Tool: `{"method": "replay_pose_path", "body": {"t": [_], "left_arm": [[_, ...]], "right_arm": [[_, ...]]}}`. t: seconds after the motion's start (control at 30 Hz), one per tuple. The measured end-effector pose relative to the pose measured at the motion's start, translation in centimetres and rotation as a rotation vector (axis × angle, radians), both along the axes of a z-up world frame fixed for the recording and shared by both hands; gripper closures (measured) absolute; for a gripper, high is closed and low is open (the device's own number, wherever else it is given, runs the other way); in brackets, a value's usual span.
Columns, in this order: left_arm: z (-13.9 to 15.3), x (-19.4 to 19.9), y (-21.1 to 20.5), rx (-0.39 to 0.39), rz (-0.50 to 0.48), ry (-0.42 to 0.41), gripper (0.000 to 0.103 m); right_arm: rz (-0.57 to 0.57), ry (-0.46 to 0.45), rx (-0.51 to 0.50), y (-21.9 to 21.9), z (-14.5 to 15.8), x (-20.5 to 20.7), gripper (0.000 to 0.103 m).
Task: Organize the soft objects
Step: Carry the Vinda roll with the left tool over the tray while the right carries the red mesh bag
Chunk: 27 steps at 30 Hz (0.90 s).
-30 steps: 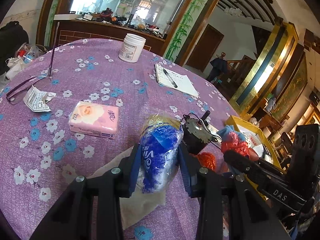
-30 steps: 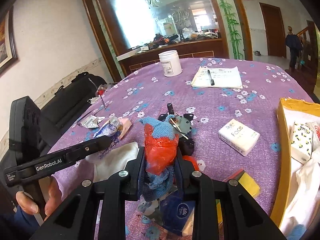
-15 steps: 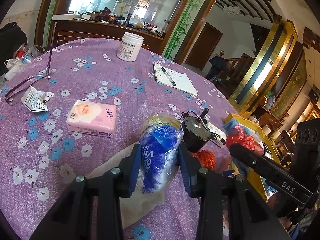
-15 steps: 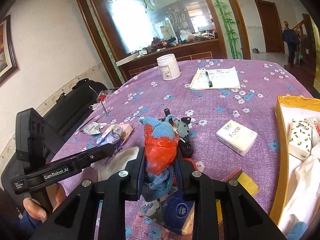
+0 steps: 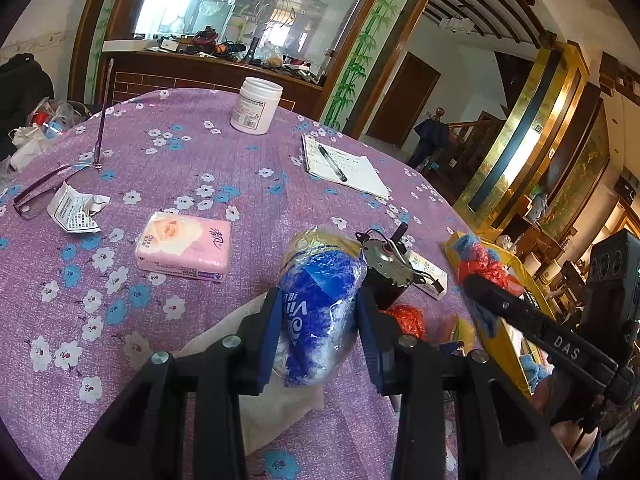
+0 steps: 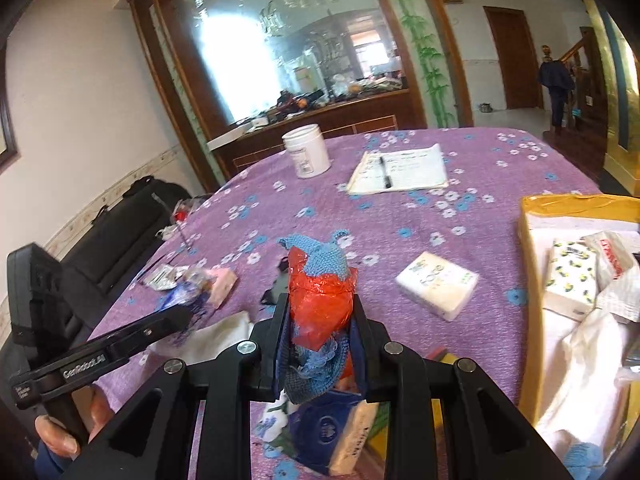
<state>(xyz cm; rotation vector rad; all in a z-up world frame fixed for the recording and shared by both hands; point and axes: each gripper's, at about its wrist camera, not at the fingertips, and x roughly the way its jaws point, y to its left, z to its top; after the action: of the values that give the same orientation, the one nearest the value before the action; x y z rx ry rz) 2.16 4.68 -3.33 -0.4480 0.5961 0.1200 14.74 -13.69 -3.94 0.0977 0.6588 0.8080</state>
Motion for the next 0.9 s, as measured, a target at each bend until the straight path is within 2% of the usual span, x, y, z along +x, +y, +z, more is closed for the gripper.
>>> {"method": "replay_pose_path", "body": {"t": [0.17,0.5,0.9], "left_arm": [[0.3,-0.2,-0.5,0.017,-0.010,-0.019,0.067],[0.4,0.1,-2.0,0.042,-0.054,-0.011,0.067],[3.6,-0.8,-6.6,0.074,-0.134,-0.041,0.067]], "right_arm": [[-0.059,0.044,0.048,-2.2,0.5,0.1,0.075],[-0.099,0.041,0.104,-7.2,2.1,-2.9,0.075],[-0.147,0.028,0.196,-13.0,3.3,-4.3,0.075]]}}
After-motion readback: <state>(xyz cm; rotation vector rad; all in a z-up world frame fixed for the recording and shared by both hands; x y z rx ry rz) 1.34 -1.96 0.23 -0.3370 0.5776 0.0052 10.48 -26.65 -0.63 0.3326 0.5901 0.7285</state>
